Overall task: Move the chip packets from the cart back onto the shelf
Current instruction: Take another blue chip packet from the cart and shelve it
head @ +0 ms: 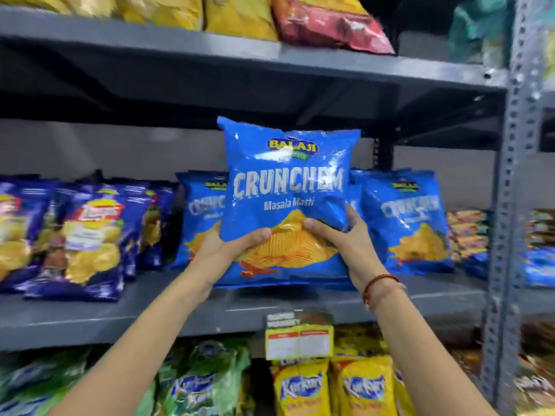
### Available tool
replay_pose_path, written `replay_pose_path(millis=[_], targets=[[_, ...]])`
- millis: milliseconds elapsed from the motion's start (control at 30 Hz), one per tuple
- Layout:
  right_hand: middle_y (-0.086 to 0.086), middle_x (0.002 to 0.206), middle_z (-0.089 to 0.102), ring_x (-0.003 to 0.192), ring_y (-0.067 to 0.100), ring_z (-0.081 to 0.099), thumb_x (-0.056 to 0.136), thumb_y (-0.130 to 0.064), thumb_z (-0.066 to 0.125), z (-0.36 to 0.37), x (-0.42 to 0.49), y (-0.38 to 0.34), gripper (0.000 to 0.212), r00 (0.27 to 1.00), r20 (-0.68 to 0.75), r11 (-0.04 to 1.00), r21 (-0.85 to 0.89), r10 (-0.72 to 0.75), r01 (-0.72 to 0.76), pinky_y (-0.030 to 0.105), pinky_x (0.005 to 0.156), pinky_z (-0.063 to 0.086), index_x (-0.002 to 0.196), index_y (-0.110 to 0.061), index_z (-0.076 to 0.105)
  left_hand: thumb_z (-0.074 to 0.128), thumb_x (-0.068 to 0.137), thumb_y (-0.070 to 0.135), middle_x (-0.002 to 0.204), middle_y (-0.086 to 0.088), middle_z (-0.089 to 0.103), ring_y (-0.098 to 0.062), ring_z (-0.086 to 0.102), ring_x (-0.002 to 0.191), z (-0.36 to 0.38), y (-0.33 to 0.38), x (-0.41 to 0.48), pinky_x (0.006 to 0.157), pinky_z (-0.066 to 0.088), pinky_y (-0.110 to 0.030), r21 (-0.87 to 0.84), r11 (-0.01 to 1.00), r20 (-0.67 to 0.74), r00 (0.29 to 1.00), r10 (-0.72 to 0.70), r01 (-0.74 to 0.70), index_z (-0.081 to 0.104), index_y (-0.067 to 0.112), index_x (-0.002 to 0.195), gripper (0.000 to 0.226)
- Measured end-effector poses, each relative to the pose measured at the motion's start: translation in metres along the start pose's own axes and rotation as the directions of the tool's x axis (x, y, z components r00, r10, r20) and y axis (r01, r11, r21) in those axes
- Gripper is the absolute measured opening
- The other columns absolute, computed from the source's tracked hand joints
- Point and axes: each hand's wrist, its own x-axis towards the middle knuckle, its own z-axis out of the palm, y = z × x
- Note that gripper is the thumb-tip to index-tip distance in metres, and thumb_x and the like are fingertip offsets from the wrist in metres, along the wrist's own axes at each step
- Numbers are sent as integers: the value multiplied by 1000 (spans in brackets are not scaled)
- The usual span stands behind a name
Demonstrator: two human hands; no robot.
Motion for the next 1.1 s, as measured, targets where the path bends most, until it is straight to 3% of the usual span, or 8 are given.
replay_pose_path(millis=[67, 133, 267, 400, 533, 667, 833, 1100], targets=[[-16, 100, 53, 77, -22, 56, 72, -14, 80, 26, 14, 1, 60, 1000, -28, 1000, -20, 3, -4, 0, 71, 44, 117, -23, 42, 80, 42, 51, 107, 0, 72, -17, 69, 85, -24, 0, 8, 72, 52, -28, 19, 999, -73, 997, -25, 26, 63, 23, 107, 72], [-18, 86, 47, 66, -21, 54, 74, -9, 78, 53, 20, 1, 57, 998, -56, 995, -93, -38, 33, -4, 56, 40, 116, -23, 41, 82, 39, 53, 110, -2, 71, -19, 69, 88, -44, 0, 13, 78, 54, -37, 28, 998, -126, 991, -52, 56, 61, 19, 113, 85], [-6, 100, 55, 88, -1, 54, 68, -21, 83, 94, 31, 13, 70, 995, -53, 987, -138, -87, 79, 4, 70, 43, 128, -14, 47, 85, 31, 57, 111, -2, 70, -19, 69, 94, -78, -4, 21, 76, 56, -34, 38, 995, -175, 981, -86, 94, 59, 19, 116, 97], [9, 116, 67, 103, 21, 65, 63, -33, 85, 122, 32, 28, 77, 995, -33, 972, -219, -94, 85, 34, 92, 53, 127, -10, 49, 87, 22, 59, 111, -1, 70, -18, 70, 93, -105, -18, 25, 76, 56, -32, 15, 991, -204, 970, -129, 135, 57, 17, 119, 110], [-7, 87, 60, 84, 10, 62, 75, -22, 77, 130, 26, 35, 64, 994, -3, 940, -327, -108, 101, 8, 69, 45, 129, -13, 43, 89, 26, 54, 111, -6, 71, -20, 71, 93, -116, -37, 23, 82, 55, -36, 3, 978, -176, 963, -205, 209, 56, 13, 120, 108], [13, 103, 59, 107, 30, 56, 79, -35, 71, 133, 17, 42, 75, 996, -9, 899, -432, -91, 79, 41, 98, 45, 140, -14, 32, 87, 35, 49, 109, -9, 70, -26, 70, 91, -114, -45, 24, 84, 56, -45, 26, 969, -240, 942, -234, 247, 53, 13, 121, 99], [13, 143, 41, 134, 28, 36, 84, -32, 66, 132, 3, 42, 77, 982, -34, 829, -542, -187, 139, 35, 107, 30, 145, -10, 25, 83, 56, 46, 133, -6, 54, -22, 57, 113, -108, -36, 15, 91, 51, -37, 267, 944, -344, 934, -94, 194, 42, 15, 135, 95], [14, 123, 58, 114, 24, 42, 72, -32, 64, 186, -21, 48, 54, 774, -31, 454, -825, -632, 338, 43, 96, 37, 122, -15, 51, 76, 73, 24, 139, -2, 47, -16, 44, 126, -157, 6, -16, 104, 41, -41, 622, 781, -320, 895, 312, -50, 41, 18, 134, 71]])
